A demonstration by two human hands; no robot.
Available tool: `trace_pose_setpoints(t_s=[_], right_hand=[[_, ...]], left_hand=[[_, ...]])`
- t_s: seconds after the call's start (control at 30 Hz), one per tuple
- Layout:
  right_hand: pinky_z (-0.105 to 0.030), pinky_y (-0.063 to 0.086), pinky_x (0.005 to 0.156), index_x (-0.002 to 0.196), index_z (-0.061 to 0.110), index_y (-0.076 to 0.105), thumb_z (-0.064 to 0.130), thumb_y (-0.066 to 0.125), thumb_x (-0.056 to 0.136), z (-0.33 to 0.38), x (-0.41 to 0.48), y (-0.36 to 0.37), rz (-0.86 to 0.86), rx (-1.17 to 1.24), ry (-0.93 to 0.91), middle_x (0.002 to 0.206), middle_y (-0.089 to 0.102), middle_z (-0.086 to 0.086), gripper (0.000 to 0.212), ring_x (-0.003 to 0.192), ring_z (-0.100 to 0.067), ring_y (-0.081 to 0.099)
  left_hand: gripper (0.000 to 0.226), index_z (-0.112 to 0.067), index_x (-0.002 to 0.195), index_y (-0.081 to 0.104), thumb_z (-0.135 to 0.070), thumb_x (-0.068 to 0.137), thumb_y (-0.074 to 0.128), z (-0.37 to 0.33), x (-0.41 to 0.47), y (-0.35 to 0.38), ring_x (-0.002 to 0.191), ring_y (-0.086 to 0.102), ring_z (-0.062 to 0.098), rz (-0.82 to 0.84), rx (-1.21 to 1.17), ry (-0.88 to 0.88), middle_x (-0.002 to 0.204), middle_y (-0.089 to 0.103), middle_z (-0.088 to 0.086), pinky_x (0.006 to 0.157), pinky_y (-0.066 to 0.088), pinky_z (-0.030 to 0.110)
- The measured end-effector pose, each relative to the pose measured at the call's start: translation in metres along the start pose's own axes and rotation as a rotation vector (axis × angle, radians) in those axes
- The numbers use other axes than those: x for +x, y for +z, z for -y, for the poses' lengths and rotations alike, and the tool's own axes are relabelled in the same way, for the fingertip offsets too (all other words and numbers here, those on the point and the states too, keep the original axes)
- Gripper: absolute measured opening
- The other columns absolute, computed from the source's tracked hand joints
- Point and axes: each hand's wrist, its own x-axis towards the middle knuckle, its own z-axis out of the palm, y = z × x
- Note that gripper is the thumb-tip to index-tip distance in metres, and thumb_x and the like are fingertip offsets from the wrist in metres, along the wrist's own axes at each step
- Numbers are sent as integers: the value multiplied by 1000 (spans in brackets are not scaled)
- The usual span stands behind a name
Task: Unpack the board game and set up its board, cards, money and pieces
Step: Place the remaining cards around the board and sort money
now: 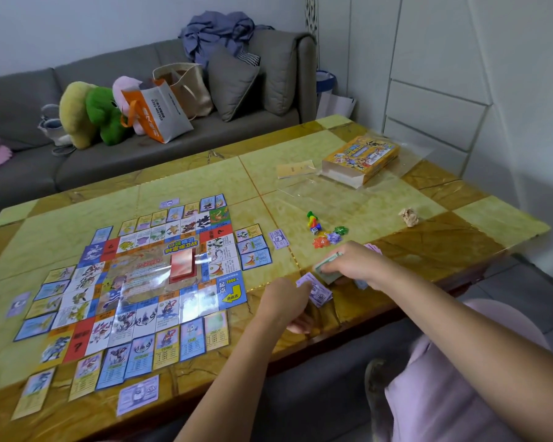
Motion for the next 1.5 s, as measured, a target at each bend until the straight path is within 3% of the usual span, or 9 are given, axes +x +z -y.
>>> trace_pose_setpoints(t_s=[0.17,0.27,0.47,0.67,0.87,0.97,1.17,1.3,1.5], right_hand=[[-28,42,66,103,-12,62,10,63,85,14,14,0,119,-83,94,93,58,-17,28,83,-22,53],[-32,39,72,105,-11,62,13,63,82,19,21,1,187,-134,87,114,62,-27,33,84,-22,51],[-26,38,66,113,-1,64,12,63,87,38,9,-5,149,-187,7,102,63,-9,29,89,-20,55],[-26,52,81,114,28,69,24,59,93,43,-20,22,-32,-214,-398,115,69,2,23,96,-17,67],[-27,12,117,143,24,41,41,63,87,47,-31,47,170,-493,-598,155,21,15,62,145,-4,6],[-25,12,117,145,26,37,54,58,81,52,-33,41,295,-229,-519,153,23,20,73,141,7,10],[-17,52,81,102,20,72,20,70,85,54,-23,34,27,197,-441,90,73,10,18,86,-2,67],[-24,56,70,88,6,71,25,76,77,54,-25,39,30,410,-330,76,68,-3,22,67,-14,67],[-17,45,50,69,11,67,33,83,66,60,-26,46,-49,114,-346,58,61,3,27,49,-3,53]], left_hand=[[26,5,82,64,0,95,42,3,-2,-14,30,51,11,94,-117,-105,46,62,6,36,42,18],[25,7,92,68,0,94,44,3,-2,-16,36,51,9,229,-353,-148,59,68,8,38,43,17],[37,2,90,70,-14,99,38,12,-2,-14,45,59,9,322,-464,-167,73,73,11,43,47,18],[54,-2,110,58,-46,101,28,16,-12,-24,100,66,27,447,-1057,51,106,70,16,86,51,37],[32,-3,118,59,-20,101,38,19,-10,-38,96,65,24,263,-1295,156,109,65,17,73,57,31],[30,0,114,60,-14,101,37,26,-10,-46,101,62,26,228,-1285,181,113,63,17,74,58,33],[21,4,99,61,3,95,40,33,-13,-58,79,68,22,210,-1252,252,93,68,16,68,59,31],[17,4,97,61,4,94,44,36,-13,-65,73,70,20,175,-1204,277,86,72,15,65,59,30],[18,2,98,63,3,94,46,40,-15,-71,74,72,19,171,-1116,301,84,73,13,61,59,28]])
